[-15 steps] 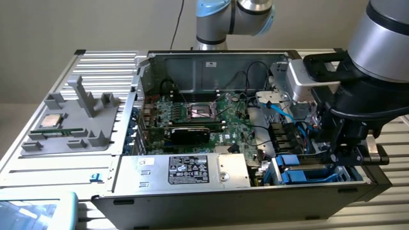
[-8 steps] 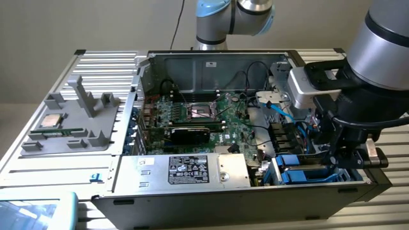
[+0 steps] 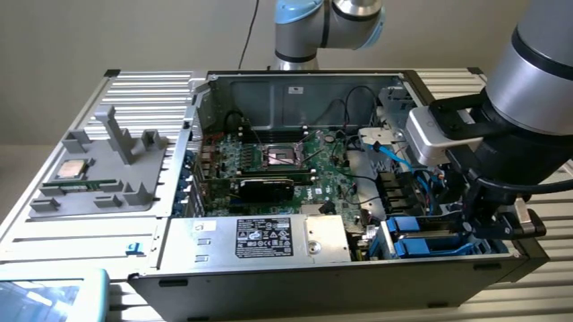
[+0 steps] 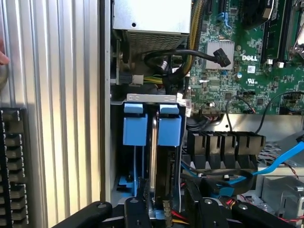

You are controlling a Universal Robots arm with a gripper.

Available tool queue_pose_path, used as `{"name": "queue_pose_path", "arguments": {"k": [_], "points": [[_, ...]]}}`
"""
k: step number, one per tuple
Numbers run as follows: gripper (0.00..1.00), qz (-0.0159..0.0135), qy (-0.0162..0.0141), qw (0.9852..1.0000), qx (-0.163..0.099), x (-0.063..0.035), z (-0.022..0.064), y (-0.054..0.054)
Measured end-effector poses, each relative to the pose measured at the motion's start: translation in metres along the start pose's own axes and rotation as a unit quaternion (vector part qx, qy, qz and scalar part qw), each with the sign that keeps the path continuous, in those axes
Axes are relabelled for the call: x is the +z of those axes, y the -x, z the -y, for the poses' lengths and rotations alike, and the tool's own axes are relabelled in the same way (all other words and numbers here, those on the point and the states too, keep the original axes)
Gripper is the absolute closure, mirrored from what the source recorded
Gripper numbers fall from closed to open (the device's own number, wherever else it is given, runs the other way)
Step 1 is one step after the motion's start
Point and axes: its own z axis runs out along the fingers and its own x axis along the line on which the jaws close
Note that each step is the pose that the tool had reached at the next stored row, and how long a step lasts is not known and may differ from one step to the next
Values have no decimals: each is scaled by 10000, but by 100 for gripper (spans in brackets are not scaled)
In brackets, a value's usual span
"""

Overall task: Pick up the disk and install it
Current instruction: 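Insert the first disk wire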

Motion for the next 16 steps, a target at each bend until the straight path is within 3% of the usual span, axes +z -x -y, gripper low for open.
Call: {"name": "queue_pose_path", "arguments": {"k": [2, 12, 16], "points": [[58, 15, 10, 10000, -52, 4, 16, -1], [58, 31, 21, 9999, -165, 57, 43, -7], [58, 60, 46, 9993, -368, 72, 59, -8]]}}
